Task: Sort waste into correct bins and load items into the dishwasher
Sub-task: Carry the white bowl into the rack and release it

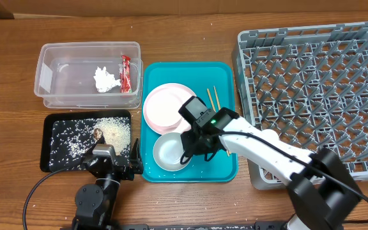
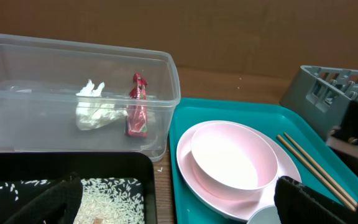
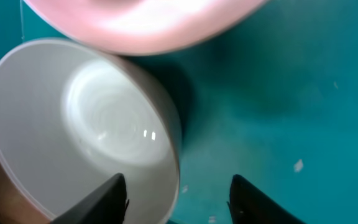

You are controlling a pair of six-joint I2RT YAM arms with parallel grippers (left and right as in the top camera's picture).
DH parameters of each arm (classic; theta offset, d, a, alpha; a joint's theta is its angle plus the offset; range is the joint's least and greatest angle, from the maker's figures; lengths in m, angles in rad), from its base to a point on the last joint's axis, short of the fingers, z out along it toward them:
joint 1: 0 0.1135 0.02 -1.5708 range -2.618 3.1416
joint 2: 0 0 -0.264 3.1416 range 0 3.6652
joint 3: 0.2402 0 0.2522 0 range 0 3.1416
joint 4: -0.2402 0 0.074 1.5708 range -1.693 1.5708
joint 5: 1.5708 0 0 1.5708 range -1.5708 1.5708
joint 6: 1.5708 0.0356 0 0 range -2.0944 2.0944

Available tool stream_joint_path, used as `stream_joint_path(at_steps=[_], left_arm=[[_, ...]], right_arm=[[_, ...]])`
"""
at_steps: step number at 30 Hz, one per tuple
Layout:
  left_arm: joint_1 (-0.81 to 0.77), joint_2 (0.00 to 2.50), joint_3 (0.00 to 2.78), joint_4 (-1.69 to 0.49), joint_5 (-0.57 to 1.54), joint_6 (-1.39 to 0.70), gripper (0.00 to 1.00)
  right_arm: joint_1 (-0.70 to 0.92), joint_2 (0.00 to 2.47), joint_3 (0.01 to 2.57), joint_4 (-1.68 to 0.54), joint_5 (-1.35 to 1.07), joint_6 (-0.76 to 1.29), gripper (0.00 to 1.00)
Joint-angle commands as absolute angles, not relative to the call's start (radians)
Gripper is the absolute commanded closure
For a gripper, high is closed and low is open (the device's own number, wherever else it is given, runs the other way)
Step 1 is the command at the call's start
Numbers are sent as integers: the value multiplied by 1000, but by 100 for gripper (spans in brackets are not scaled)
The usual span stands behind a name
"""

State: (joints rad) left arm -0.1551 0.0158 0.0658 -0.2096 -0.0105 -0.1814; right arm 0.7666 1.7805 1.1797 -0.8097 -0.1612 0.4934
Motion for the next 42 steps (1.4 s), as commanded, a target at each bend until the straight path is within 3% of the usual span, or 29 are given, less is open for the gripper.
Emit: stream_joint_path(at_steps=[1,6,7,15,19,25,28,35,42], left_arm=[[-149,4,61,-205,-2,-191,0],[-149,4,61,-205,-2,-191,0],[-149,4,61,-205,-2,-191,0],[-149,4,61,-205,-2,-191,0],[-149,4,61,-205,-2,-191,0],[-149,4,61,-205,-2,-191,0],[-149,4,61,-205,-2,-191,0],[-149,4,61,-205,-2,-191,0],[-149,4,61,-205,-2,-191,0]], right_arm=[[768,1810,1191,-783,-169,495,62],[767,1814,1191,-788,-168,499,94],[767,1813,1191,-794,-168,499,96],[728,1651,1193,-929,-13,533,96],[727,1450,1193,-1029,283,649,96],[725,1151,1192,-1182,950,861,96],[701,1092,1192,-1180,1116,869,96],[479,1172,1191,-1073,1330,799,96],[243,1409,1191,-818,1209,488,96]])
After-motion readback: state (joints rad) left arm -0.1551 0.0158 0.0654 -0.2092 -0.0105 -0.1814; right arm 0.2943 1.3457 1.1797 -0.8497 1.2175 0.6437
